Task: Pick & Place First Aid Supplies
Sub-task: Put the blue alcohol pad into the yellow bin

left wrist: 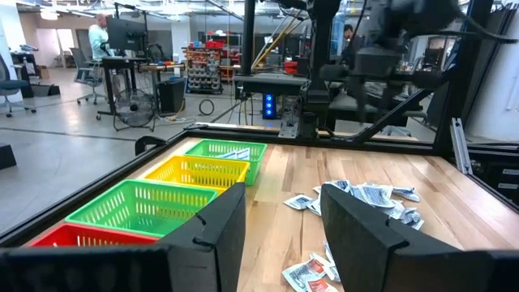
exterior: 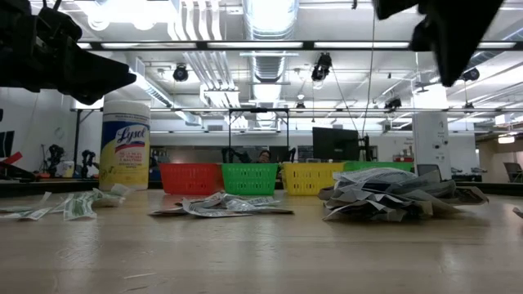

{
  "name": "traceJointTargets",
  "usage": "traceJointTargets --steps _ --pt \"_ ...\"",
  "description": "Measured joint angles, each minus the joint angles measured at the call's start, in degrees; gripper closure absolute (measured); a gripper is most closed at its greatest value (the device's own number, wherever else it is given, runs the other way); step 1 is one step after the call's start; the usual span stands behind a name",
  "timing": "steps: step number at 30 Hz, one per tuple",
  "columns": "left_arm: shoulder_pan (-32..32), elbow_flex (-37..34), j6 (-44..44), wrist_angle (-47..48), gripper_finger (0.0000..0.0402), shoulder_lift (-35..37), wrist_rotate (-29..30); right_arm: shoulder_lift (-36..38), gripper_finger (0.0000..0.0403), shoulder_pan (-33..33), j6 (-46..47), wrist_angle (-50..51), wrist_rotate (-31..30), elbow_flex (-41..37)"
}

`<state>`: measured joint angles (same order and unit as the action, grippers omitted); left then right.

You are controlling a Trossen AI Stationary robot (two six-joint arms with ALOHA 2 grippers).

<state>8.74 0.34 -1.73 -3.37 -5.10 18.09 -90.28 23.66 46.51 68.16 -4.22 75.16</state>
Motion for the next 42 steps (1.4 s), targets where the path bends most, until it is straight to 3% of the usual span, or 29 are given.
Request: traceJointTargets --steps 9,20,29,42 --pt "0.0 0.0 0.2 0.0 0.0243 0.0 0.0 0.0 0.0326 8.0 4.4 -5.3 0.2 -0.5" --pt "0.0 0.0 0.2 0.0 0.0243 0.0 0.0 -4.7 0.0331 10.3 4.5 -7.3 -0.2 -1.7" --pt "0.0 0.0 0.2 0.0 0.0243 -0.1 0.0 -8.2 0.0303 10.3 5.6 -8.0 2.7 -2.4" --pt "0.0 0.0 0.2 0.0 0.0243 -0.1 0.0 -8.1 0.0246 10.3 2.2 -20.8 3.2 -10.4"
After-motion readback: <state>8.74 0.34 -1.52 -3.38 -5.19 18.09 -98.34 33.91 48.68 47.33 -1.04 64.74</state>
